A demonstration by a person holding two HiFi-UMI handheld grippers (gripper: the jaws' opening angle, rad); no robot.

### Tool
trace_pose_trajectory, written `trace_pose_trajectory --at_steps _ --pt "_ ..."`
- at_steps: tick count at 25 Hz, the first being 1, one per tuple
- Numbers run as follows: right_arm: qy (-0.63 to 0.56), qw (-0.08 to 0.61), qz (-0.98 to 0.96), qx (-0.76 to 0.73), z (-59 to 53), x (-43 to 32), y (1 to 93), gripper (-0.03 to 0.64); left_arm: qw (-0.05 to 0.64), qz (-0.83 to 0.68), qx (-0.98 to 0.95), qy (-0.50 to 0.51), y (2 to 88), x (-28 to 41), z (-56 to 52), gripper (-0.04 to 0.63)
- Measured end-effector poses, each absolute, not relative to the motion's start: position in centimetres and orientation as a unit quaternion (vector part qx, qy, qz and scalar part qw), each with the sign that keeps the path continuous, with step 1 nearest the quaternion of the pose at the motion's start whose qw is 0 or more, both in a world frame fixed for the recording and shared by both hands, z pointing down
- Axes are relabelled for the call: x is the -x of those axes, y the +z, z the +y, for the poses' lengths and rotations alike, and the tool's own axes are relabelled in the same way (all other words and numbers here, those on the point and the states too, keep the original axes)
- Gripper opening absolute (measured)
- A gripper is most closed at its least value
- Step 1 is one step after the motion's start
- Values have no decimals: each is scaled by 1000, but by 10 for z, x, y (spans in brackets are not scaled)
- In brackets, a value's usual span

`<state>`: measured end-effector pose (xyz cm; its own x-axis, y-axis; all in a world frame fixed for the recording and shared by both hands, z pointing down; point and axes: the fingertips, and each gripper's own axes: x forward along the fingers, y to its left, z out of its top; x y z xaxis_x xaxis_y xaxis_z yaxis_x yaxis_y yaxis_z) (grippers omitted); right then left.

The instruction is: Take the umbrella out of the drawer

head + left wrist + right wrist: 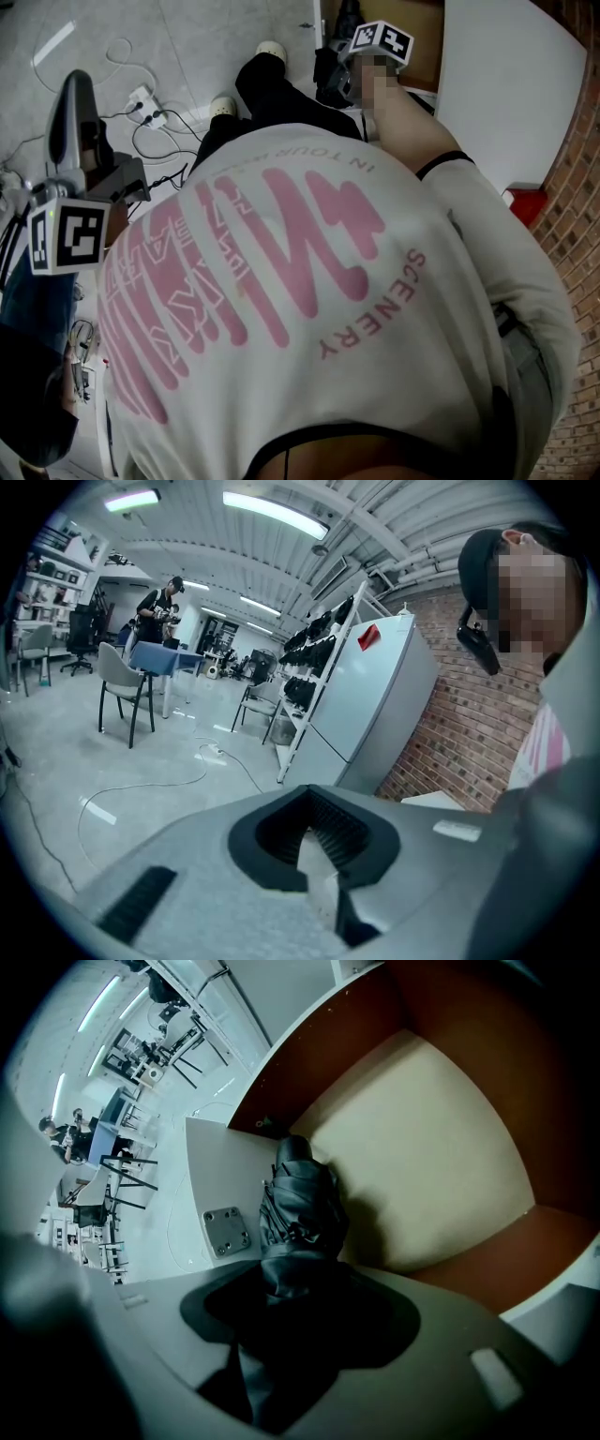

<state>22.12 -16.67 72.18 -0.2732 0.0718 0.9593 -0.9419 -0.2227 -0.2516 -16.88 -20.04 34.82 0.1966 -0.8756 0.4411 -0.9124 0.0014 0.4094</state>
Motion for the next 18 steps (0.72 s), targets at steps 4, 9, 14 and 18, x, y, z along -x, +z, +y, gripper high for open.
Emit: trace_pose_trajectory --at_steps 4,9,14,18 --pt "636 391 -479 -462 -166 -222 719 264 310 -633 -709 26 344 171 -197 2" --pt "629 391 -486 -464 -163 -220 715 264 307 -634 -709 22 341 177 -191 2" --pt "627 382 -492 -467 -155 -220 710 264 305 -636 -709 18 338 179 -184 2" --pt "631 374 -492 -470 -148 -221 708 265 303 -633 -713 14 336 175 -181 2"
